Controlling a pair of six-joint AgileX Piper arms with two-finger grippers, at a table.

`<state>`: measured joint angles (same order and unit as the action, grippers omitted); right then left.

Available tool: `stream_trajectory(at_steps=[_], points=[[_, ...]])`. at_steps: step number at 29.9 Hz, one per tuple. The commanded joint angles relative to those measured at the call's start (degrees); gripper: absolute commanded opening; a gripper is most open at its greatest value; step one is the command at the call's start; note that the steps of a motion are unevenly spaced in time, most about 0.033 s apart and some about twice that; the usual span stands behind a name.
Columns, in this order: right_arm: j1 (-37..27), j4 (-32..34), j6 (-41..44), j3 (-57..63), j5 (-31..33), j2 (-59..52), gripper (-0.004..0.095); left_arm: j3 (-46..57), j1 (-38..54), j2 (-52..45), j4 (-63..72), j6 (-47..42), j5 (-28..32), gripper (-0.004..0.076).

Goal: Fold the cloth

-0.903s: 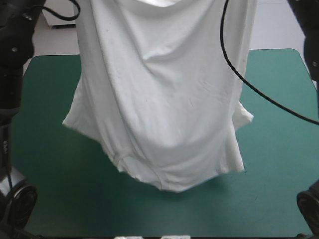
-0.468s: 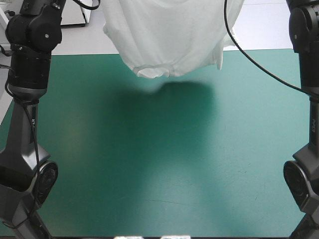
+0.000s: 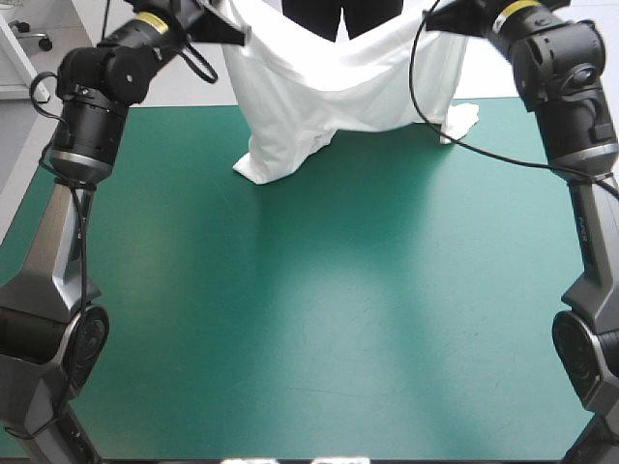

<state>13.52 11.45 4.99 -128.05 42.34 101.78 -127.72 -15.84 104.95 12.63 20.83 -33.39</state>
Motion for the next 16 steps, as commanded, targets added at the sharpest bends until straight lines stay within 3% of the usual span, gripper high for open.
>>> stream_trajectory(at_steps=[1,16], points=[[-0.32,1.39,-2.52,6.24,-1.46,-5.67,-0.0017,6.66,-0.03,-6.11,0.89,-0.71,1.52,-0.0009],[-0.32,-0.96,-2.93,47.74,1.45,-25.61,-0.0017,50.08,-0.28,-28.59,4.28,1.64,0.49,-0.0009]])
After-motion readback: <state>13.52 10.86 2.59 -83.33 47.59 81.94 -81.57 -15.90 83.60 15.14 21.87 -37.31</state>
